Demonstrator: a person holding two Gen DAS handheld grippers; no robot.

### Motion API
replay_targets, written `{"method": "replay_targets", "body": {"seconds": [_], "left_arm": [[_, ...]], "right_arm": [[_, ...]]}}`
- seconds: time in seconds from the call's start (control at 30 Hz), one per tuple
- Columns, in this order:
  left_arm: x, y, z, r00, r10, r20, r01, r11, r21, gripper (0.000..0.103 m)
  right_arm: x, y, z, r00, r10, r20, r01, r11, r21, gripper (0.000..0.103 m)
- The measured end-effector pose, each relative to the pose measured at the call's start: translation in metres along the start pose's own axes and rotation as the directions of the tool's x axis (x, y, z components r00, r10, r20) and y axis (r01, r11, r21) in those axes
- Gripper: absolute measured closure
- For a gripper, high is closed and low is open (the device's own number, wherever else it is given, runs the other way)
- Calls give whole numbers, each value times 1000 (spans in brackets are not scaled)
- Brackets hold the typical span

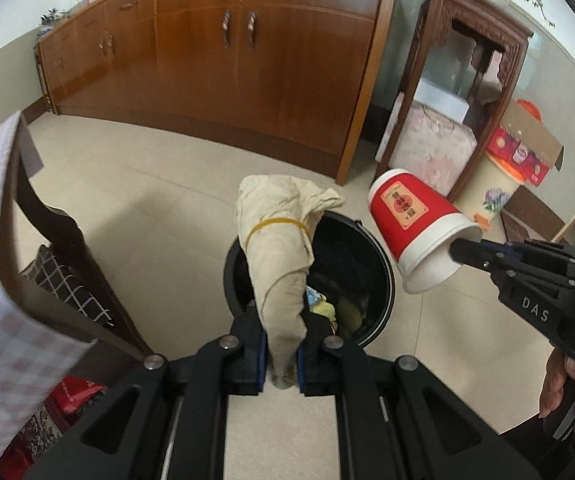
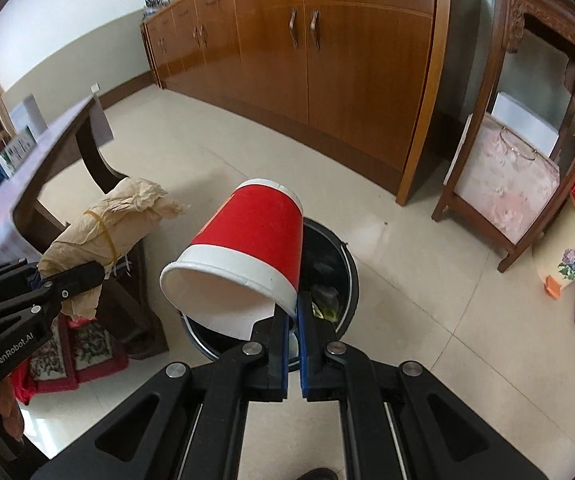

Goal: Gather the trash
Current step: 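Carry the bundle and red cup over the black bucket and open both tools, then move both tools back from the bucket to the table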

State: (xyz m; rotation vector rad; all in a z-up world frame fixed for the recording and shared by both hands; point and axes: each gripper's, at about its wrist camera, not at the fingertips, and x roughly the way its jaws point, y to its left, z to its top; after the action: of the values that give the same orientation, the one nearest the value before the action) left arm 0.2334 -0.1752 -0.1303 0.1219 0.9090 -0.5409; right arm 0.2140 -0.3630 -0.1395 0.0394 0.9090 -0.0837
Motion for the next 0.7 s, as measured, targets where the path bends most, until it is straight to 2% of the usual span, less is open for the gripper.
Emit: {"method": "replay_targets", "body": {"seconds": [0.27, 0.33, 0.37, 0.4, 0.43, 0.47, 0.5, 0.53, 0.57, 0.7], "left_arm": [[41, -7, 0, 996, -15, -83, 17, 1000, 20, 91], [57, -8, -1, 993, -25, -112, 28, 999, 25, 88], [64, -8, -1, 992, -26, -121, 29, 999, 24, 82], [74, -7, -3, 989, -1, -149, 4, 1000, 22, 55], [80, -6, -5, 985, 35, -170, -32, 999, 22, 30], [81, -3, -8, 985, 63, -162, -61, 998, 18, 26], [78, 0, -11, 985, 82, -153, -81, 997, 13, 22], [76, 2, -13, 983, 99, -153, -99, 995, 10, 11], [73, 5, -16, 982, 117, -146, -118, 993, 3, 6], [62, 14, -22, 980, 144, -140, -148, 989, -18, 3]], "right_arm": [[42, -1, -2, 998, -8, -65, 5, 999, -51, 99], [58, -3, -2, 996, 5, -94, -11, 998, -63, 99], [70, -3, -4, 993, -4, -120, -7, 996, -85, 96], [83, -4, -6, 989, -28, -145, 12, 994, -111, 89], [96, -8, -11, 981, -75, -180, 54, 992, -118, 51], [102, -12, -14, 976, -93, -196, 72, 991, -111, 10], [103, -14, -17, 975, -100, -198, 80, 991, -106, 2], [103, -16, -19, 974, -115, -196, 96, 990, -100, 0], [104, -18, -20, 973, -119, -197, 102, 990, -94, 0], [99, -18, -19, 972, -138, -188, 122, 988, -96, 0]]}}
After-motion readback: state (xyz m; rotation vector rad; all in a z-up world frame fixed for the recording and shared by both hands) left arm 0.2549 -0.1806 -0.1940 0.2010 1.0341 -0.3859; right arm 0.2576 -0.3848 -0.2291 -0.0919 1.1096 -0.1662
